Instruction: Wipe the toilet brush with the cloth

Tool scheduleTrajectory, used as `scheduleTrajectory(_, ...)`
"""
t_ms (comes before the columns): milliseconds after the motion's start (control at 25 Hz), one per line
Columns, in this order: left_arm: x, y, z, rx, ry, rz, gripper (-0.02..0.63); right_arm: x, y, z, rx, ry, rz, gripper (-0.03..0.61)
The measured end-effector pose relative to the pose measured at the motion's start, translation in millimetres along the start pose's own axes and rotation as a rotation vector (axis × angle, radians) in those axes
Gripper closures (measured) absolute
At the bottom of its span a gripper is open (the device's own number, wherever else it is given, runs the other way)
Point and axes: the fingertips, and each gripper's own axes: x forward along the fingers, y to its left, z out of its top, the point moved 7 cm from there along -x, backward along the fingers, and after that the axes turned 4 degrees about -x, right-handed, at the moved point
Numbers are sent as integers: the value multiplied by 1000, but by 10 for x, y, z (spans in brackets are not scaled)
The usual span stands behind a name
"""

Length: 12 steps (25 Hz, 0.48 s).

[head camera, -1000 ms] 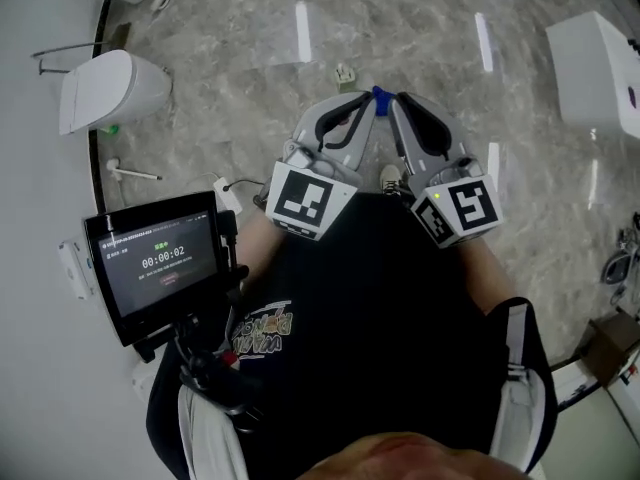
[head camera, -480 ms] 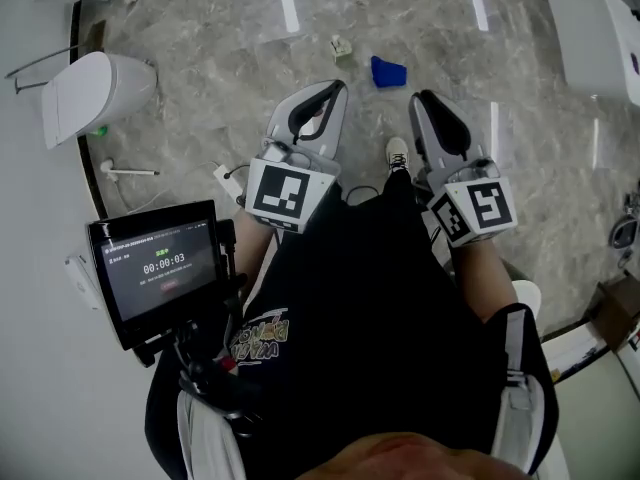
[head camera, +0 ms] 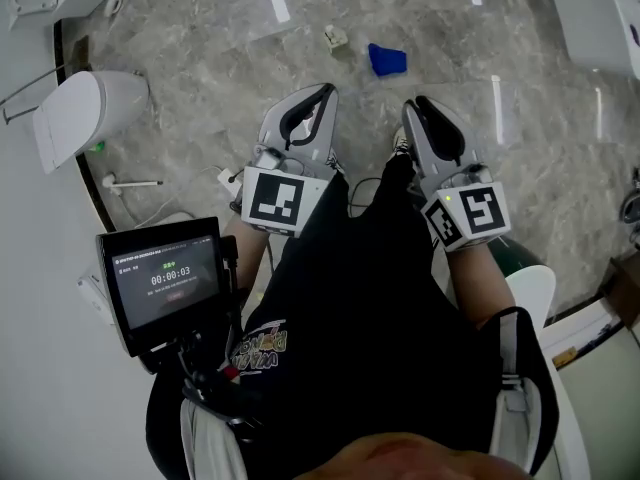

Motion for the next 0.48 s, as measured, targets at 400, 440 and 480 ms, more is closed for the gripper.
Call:
scheduleTrajectory(400, 902, -400, -506, 135, 12, 196, 614, 89, -1191, -535, -80, -30, 69, 498)
scheduleTrajectory(440, 937, -386, -467, 133, 8, 216, 614, 125, -1246, -470, -73, -25, 80, 495)
scheduleTrajectory(480, 961, -364, -418, 128, -1, 237, 614, 170, -1280, -393, -70, -22, 90, 494)
